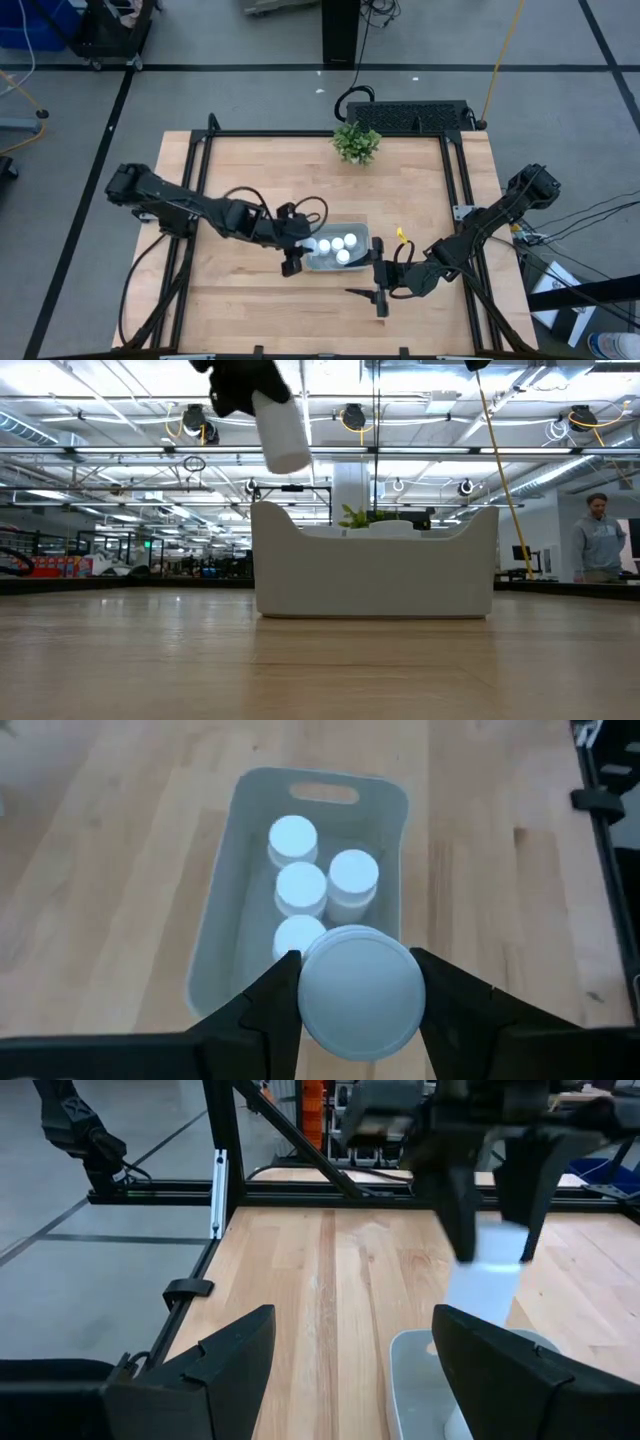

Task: Pick and place pill bottles into a basket
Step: Put the white pill bottle into the white bin

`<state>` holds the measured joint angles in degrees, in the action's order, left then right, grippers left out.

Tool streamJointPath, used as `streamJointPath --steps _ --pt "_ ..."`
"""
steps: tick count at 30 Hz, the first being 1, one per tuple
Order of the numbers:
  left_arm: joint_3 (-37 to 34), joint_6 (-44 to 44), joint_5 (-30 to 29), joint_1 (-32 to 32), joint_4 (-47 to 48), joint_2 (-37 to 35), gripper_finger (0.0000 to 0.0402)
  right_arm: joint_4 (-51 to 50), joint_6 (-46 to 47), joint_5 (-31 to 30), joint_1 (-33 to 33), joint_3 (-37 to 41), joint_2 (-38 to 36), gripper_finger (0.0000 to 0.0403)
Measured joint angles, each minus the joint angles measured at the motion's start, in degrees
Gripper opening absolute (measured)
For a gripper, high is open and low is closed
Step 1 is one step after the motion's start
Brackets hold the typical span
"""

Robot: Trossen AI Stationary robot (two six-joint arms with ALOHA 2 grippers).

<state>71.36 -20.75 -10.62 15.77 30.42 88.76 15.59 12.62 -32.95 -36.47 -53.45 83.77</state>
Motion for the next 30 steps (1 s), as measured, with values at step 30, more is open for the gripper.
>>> streamJointPath --steps 30 --pt "0.02 1.55 7.6 -2.41 -2.3 11.7 0.0165 -0.5 0.17 0.0 0.02 0.0 0.0 0.0263"
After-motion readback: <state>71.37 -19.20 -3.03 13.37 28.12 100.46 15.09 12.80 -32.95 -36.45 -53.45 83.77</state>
